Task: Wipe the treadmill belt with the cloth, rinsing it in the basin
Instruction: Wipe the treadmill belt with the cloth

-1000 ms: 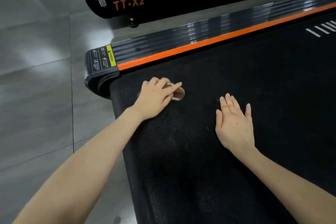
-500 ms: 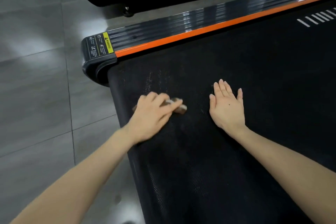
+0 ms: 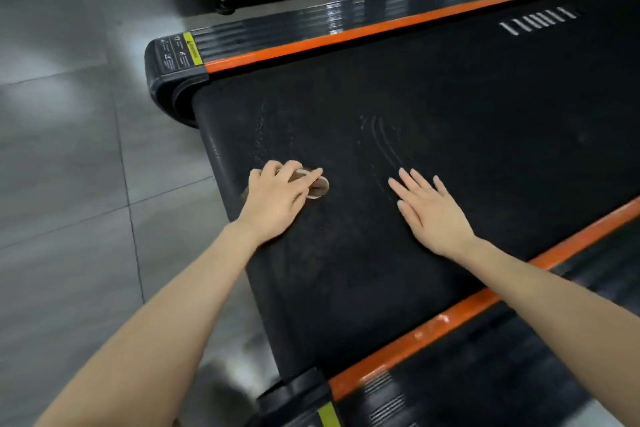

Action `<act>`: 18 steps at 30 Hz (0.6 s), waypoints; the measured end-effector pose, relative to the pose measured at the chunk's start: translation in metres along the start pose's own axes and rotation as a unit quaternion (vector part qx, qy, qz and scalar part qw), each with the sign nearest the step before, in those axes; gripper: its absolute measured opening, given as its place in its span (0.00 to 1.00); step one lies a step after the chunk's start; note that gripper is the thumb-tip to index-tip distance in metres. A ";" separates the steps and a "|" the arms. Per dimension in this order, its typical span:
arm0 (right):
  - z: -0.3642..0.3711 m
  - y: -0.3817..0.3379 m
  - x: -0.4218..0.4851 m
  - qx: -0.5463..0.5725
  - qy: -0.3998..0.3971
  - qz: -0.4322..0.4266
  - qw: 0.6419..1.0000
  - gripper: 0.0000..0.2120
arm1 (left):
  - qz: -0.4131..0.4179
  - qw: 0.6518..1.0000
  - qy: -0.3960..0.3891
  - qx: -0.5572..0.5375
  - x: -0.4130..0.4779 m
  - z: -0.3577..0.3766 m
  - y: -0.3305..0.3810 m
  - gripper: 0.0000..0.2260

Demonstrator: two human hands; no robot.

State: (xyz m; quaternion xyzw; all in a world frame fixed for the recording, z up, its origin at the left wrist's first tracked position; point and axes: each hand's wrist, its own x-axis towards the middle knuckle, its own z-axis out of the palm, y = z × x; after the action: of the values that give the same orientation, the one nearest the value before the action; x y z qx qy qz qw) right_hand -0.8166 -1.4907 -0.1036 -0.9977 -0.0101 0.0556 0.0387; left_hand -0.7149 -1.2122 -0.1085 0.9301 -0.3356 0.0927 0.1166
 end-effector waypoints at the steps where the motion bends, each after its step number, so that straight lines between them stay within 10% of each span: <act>1: -0.001 0.012 -0.018 -0.006 -0.017 -0.005 1.000 0.32 | 0.022 1.000 0.009 -0.002 -0.004 0.001 0.009 0.17; 7: -0.013 0.049 -0.087 -0.011 -0.054 0.058 0.997 0.26 | 0.320 0.943 -0.071 -0.050 -0.075 -0.006 0.102 0.20; 13: -0.007 0.034 -0.117 0.013 -0.040 0.123 0.992 0.23 | 0.159 0.982 -0.047 -0.086 -0.020 0.009 0.107 0.18; 18: -0.012 0.034 -0.115 0.023 -0.053 0.125 0.991 0.21 | 0.300 0.944 -0.084 -0.109 -0.054 0.009 0.143 0.18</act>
State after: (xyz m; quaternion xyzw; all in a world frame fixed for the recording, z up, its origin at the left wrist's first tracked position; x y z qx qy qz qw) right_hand -0.9287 -1.5285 -0.0821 -0.9856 0.1138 0.1128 0.0540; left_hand -0.8472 -1.2895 -0.1089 0.7725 -0.6157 0.0079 0.1553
